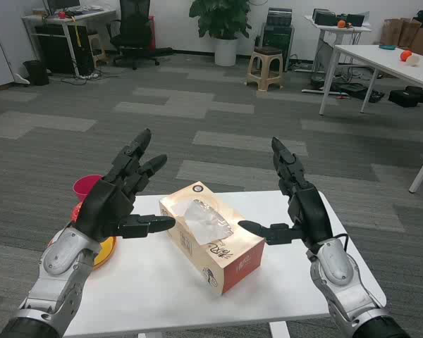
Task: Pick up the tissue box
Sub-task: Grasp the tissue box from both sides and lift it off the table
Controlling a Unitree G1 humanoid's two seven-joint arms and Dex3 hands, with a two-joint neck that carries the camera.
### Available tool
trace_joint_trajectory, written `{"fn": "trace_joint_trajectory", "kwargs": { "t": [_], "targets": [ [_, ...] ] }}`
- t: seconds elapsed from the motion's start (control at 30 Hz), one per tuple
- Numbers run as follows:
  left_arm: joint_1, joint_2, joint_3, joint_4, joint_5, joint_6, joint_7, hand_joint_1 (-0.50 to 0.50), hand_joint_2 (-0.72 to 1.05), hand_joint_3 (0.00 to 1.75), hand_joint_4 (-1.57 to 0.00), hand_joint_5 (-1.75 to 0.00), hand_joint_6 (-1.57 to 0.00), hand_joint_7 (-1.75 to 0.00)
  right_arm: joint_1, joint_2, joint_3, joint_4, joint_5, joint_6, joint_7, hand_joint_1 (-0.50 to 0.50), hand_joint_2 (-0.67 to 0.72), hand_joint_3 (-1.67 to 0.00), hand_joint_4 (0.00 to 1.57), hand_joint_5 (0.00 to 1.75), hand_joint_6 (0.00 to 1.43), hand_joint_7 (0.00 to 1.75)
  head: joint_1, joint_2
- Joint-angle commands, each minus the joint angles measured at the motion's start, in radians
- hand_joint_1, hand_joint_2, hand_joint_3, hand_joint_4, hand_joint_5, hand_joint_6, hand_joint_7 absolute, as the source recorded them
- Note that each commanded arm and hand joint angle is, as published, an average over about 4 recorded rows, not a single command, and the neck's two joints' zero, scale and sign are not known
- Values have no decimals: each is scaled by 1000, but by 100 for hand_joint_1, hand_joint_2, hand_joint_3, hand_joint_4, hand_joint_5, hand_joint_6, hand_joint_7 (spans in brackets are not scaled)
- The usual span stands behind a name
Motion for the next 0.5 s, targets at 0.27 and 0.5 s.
{"fn": "trace_joint_trajectory", "kwargs": {
  "t": [0.27, 0.5],
  "targets": [
    [-11, 29, -98, 2, -46, -20, 10, 50, 69, 9, 0, -51, 0, 0, 32, 18, 39, -64, 6, -26, -37, -46, -30, -56, 0, 0, 0, 7, 3, 18],
    [-9, 29, -97, -3, -46, -20, 10, 50, 69, 9, 0, -51, 0, 0, 33, 17, 39, -66, 6, -26, -37, -48, -30, -56, 0, 0, 0, 7, 5, 19]
  ]
}}
